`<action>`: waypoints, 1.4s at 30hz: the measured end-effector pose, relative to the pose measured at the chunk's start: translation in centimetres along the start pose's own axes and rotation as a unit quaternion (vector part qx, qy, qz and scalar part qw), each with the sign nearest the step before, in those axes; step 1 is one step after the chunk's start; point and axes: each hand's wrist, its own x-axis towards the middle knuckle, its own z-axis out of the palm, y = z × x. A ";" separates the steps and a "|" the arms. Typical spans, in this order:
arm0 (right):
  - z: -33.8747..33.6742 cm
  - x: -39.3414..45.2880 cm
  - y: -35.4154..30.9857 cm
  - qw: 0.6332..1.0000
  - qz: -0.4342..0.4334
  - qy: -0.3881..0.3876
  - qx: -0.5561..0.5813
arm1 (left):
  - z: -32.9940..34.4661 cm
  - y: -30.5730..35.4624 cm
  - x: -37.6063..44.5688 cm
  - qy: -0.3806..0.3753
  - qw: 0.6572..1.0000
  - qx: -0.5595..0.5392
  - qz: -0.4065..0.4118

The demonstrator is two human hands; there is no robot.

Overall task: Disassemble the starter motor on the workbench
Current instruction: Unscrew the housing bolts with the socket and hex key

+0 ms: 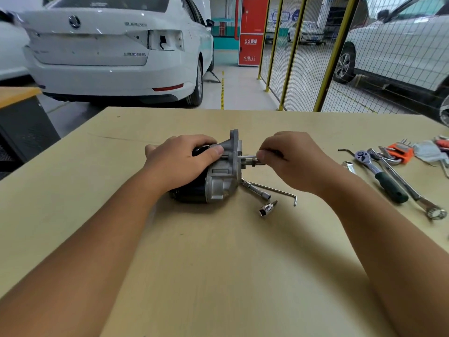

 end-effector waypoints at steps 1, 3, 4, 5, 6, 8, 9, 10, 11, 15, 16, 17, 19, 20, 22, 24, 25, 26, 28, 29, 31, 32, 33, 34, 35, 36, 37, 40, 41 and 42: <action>-0.1 0.1 0.0 1.000 -0.001 0.000 -0.009 | 0.0 0.0 0.0 -0.001 1.000 -0.003 0.001; -0.1 0.1 -0.1 1.000 0.000 0.012 -0.028 | -0.1 0.1 0.0 -0.004 1.000 -0.006 0.002; -0.2 0.1 -0.2 0.999 0.003 0.021 -0.041 | -0.1 0.1 0.0 -0.005 1.000 -0.006 0.001; -0.2 0.0 -0.3 0.998 0.006 0.033 -0.059 | -0.1 0.1 0.0 -0.006 1.000 -0.005 0.000; -0.2 -0.1 -0.5 0.996 0.010 0.047 -0.080 | -0.1 0.0 0.0 -0.008 1.000 -0.001 -0.001; -0.2 -0.1 -0.6 0.994 0.009 0.067 -0.090 | 0.0 -0.1 0.0 -0.010 1.000 0.010 -0.005; -0.2 -0.1 -0.6 0.995 0.008 0.068 -0.069 | 0.0 -0.1 0.0 -0.009 1.000 0.014 -0.008; -0.1 -0.1 -0.5 0.997 0.008 0.063 -0.040 | 0.0 -0.1 0.1 -0.008 1.000 0.016 -0.009; 0.0 0.0 -0.4 0.998 0.006 0.057 -0.017 | 0.1 -0.1 0.0 -0.006 1.000 0.019 -0.006; 0.3 0.0 -0.1 0.999 0.007 0.048 0.014 | 0.0 0.0 0.0 -0.004 1.000 0.004 0.001; 0.4 0.1 0.0 0.999 0.012 0.040 0.011 | 0.1 0.0 0.0 -0.003 1.000 0.002 -0.001; 0.5 0.2 0.0 0.999 0.018 0.031 0.008 | 0.1 0.0 0.0 -0.003 1.000 0.002 -0.003; 0.5 0.2 0.0 1.000 0.022 0.019 0.006 | 0.1 0.0 0.1 -0.004 1.000 0.005 -0.005; 0.5 0.2 -0.1 1.000 0.021 0.018 0.002 | 0.1 0.0 0.1 -0.005 1.000 0.005 -0.006; 0.5 0.2 -0.4 0.999 0.020 0.026 -0.034 | 0.0 -0.1 0.1 -0.007 1.000 0.005 -0.006; 0.4 0.1 -0.7 0.997 0.023 0.045 -0.060 | 0.0 -0.1 0.1 -0.009 1.000 0.007 -0.004; 0.4 0.1 -0.7 0.997 0.024 0.052 -0.055 | 0.0 -0.1 0.1 -0.009 1.000 0.006 -0.003; 0.4 0.1 -0.7 0.997 0.027 0.052 -0.043 | 0.0 -0.1 0.1 -0.009 1.000 0.006 -0.003; 0.3 0.0 -0.6 0.998 0.030 0.043 -0.028 | 0.0 -0.1 0.1 -0.009 1.000 0.006 -0.002; 0.3 0.0 -0.6 0.999 0.028 0.037 -0.026 | 0.0 -0.1 0.1 -0.009 1.000 0.006 -0.002; 0.2 -0.2 -0.6 0.999 0.024 0.031 -0.012 | 0.0 -0.1 0.0 -0.007 1.000 0.007 -0.002; 0.2 -0.2 -0.6 0.999 0.024 0.030 -0.006 | 0.0 -0.1 0.0 -0.005 1.000 0.007 -0.001; 0.1 -0.2 -0.5 0.999 0.024 0.029 -0.002 | 0.0 -0.1 0.0 -0.005 1.000 0.006 -0.001; 0.0 -0.1 -0.5 0.999 0.023 0.025 -0.004 | 0.0 -0.1 0.0 -0.004 1.000 0.005 -0.002; -0.1 -0.1 -0.4 1.000 0.021 0.021 -0.007 | 0.0 -0.1 0.0 -0.004 1.000 0.004 -0.002; -0.2 -0.1 -0.3 1.000 0.018 0.020 -0.011 | -0.1 -0.1 0.0 -0.004 1.000 0.004 -0.002; -0.3 -0.1 -0.3 1.000 0.016 0.023 -0.015 | -0.1 -0.1 0.0 -0.003 1.000 0.004 -0.004; -0.3 -0.1 -0.5 0.999 0.013 0.037 -0.024 | -0.1 -0.1 0.0 0.000 1.000 0.005 -0.009; -0.3 -0.2 -0.6 0.998 0.013 0.046 -0.031 | 0.0 -0.1 0.0 0.000 1.000 0.006 -0.009; -0.2 -0.2 -0.6 0.997 0.014 0.057 -0.040 | 0.0 -0.1 0.0 0.000 1.000 0.007 -0.010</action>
